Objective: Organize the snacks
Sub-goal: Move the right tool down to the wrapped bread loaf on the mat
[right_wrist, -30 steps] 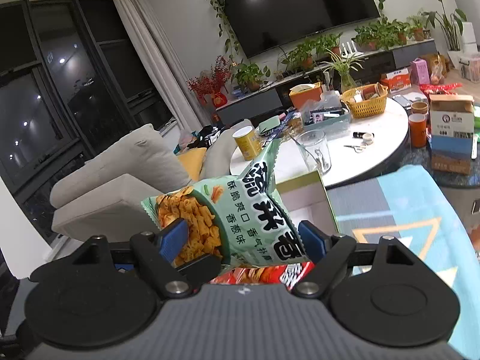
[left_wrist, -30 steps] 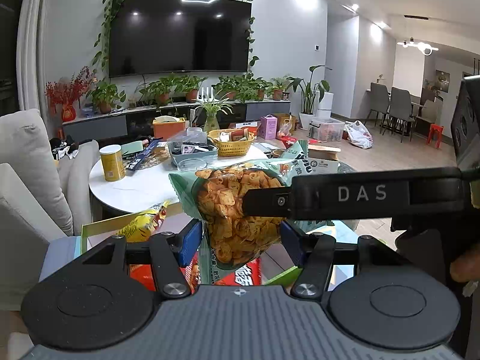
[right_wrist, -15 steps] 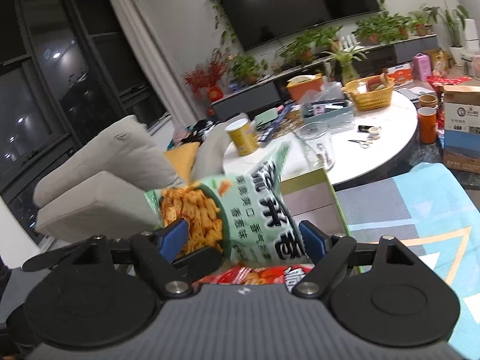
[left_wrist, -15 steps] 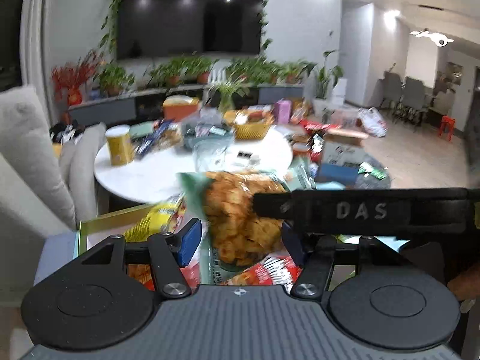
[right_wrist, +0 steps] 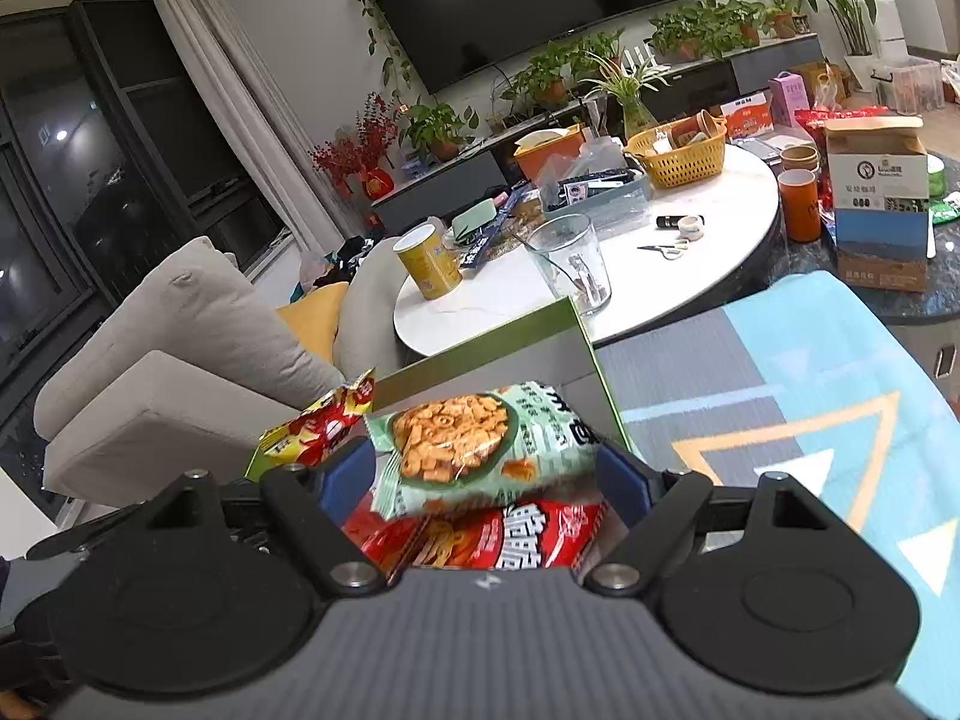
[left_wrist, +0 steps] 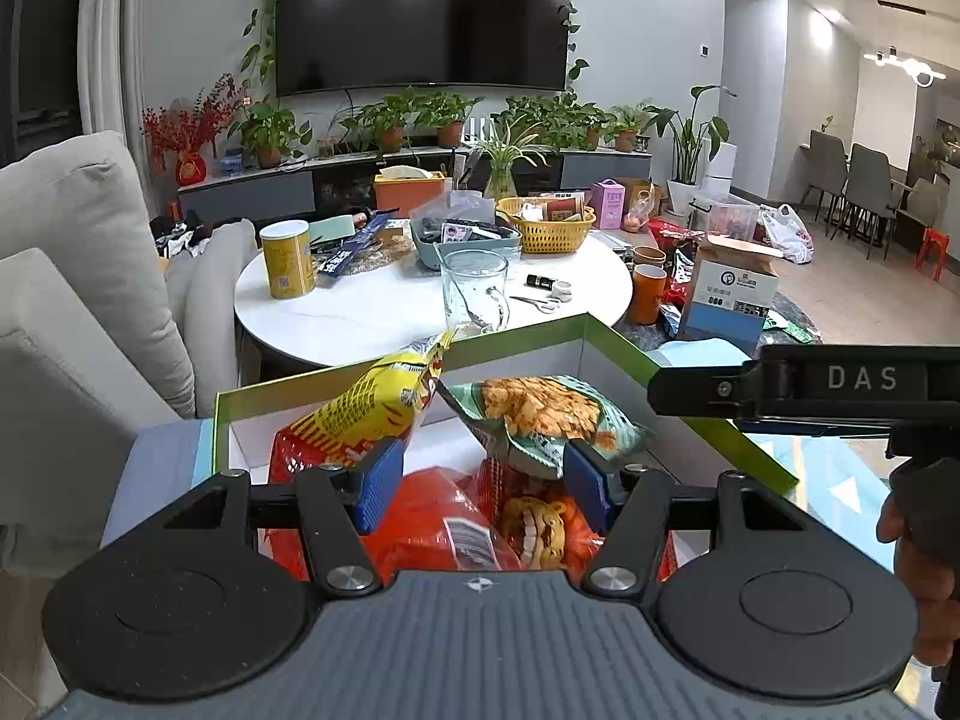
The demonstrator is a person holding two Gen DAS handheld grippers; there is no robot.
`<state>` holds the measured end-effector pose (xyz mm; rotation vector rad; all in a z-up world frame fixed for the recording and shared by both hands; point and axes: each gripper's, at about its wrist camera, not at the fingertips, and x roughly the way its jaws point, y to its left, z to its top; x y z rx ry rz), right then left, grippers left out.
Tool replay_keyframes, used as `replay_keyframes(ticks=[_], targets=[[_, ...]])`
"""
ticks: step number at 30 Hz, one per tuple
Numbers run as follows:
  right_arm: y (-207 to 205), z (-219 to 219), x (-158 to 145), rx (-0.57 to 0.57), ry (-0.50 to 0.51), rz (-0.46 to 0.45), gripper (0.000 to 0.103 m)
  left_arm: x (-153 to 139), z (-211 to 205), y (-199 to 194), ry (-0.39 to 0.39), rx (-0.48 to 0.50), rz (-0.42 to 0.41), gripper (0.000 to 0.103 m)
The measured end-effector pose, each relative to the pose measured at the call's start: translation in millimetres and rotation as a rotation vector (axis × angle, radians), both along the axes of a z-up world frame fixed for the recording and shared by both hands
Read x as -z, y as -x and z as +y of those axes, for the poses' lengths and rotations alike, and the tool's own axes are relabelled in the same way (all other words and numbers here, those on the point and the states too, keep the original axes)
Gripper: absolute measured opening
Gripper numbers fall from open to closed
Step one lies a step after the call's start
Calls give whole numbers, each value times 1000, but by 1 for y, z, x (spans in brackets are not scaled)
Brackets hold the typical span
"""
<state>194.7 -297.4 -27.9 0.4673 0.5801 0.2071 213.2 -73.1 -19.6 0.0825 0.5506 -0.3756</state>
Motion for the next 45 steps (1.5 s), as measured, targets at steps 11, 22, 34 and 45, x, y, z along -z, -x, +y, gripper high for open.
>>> replay_keyframes(ticks=[11,22,34,45], targets=[[37,-4,-12,-20,37,4,65,-14,5,48,21,15,-11,58],[85,-23,19,-18,94,129,66,0,-8,111,37,73,62,59],[116,-34,59,5,127,223,66,35,-39,169,-12,181,197,59],[152,-22,59,-84,72,259,65,42,-37,179,-18,193,232,59]])
